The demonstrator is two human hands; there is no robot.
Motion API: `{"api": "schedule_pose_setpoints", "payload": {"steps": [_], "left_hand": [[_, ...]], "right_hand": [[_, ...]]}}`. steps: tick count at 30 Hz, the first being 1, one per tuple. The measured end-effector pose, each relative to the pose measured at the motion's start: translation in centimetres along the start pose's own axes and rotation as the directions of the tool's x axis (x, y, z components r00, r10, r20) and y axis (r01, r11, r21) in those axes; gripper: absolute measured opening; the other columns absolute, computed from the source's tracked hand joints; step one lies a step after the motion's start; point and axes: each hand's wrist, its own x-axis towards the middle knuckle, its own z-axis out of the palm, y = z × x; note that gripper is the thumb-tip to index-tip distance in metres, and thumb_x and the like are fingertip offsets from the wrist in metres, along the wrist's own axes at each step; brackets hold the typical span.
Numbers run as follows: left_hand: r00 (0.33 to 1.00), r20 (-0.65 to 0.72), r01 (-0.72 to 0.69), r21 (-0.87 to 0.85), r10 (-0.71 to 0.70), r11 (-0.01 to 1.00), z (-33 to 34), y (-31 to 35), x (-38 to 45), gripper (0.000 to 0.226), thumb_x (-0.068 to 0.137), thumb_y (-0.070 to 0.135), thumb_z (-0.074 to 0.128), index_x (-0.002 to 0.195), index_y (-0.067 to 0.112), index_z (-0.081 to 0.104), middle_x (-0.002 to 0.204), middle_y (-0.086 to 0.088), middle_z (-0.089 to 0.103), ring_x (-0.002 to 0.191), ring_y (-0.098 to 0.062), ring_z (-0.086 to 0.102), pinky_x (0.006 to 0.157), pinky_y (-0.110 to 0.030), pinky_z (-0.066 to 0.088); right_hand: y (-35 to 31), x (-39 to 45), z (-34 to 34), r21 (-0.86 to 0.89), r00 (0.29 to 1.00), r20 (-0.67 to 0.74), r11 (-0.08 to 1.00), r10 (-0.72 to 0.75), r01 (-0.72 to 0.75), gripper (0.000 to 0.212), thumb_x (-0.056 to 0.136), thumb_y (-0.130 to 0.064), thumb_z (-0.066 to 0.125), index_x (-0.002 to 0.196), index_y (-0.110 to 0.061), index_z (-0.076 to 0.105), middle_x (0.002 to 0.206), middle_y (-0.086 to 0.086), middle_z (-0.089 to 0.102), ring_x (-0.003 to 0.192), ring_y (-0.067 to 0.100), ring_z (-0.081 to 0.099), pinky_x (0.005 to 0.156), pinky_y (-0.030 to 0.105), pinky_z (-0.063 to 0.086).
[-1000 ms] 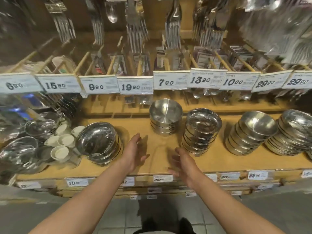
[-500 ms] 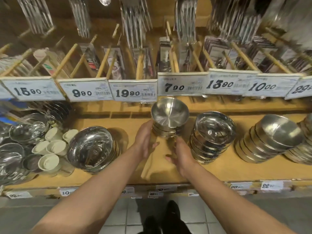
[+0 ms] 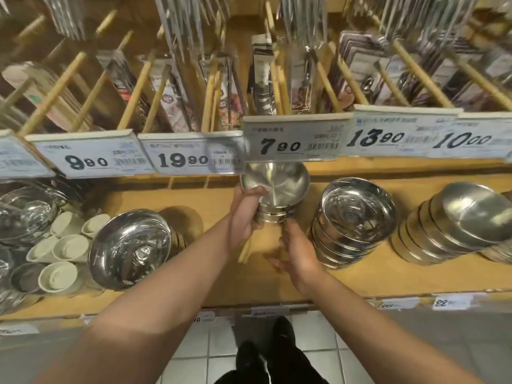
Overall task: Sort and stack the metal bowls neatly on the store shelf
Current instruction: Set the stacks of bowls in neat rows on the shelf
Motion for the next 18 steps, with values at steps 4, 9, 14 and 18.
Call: {"api": "schedule_pose_setpoints", "payload": {"steps": [4,9,14,18], "left_hand": [[1.000,-0.009,-0.013,0.005,0.014,1.000,-0.1,-0.1,0.0,0.051,0.085,0.011,0.054,0.131,0.033,0.049,0.094,-0.002,0.067,0.073,-0.022,0.063,0.054,-0.031,0.049],[0.999,0.004,-0.049,-0.017,0.049,0.999,-0.1,0.1,-0.6,0.039,0.090,0.008,0.055,0.126,0.020,0.055,0.085,-0.010,0.062,0.068,-0.028,0.057,0.050,-0.028,0.038],[0.999,0.021,-0.049,-0.044,0.050,0.998,-0.9,0.1,-1.7,0.034,0.091,0.001,0.047,0.117,0.021,0.055,0.086,-0.009,0.061,0.068,-0.029,0.058,0.046,-0.028,0.041],[1.000,0.030,-0.008,-0.046,0.009,0.999,-2.1,-0.1,-3.1,0.039,0.092,0.002,0.048,0.128,0.016,0.053,0.088,-0.007,0.063,0.068,-0.026,0.062,0.034,-0.025,0.047]], "right_hand": [[0.4,-0.4,0.0,-0.046,1.000,-0.005,0.999,-0.011,0.011,0.031,0.104,-0.039,0.037,0.114,-0.027,0.063,0.112,0.003,0.070,0.097,0.015,0.064,0.094,0.055,0.054],[0.7,-0.7,-0.3,-0.048,1.000,0.000,0.999,-0.011,0.011,0.027,0.103,-0.038,0.039,0.106,-0.029,0.064,0.103,-0.003,0.070,0.098,0.015,0.064,0.095,0.057,0.053],[0.9,-1.1,-0.8,-0.046,1.000,0.006,0.999,-0.003,0.003,0.028,0.104,-0.041,0.037,0.103,-0.029,0.063,0.099,-0.002,0.069,0.091,0.012,0.065,0.093,0.047,0.056],[1.0,-2.0,-0.8,-0.065,1.000,-0.016,0.998,-0.006,0.005,0.025,0.102,-0.046,0.038,0.098,-0.036,0.061,0.086,-0.013,0.069,0.077,0.004,0.066,0.075,0.036,0.057]]}}
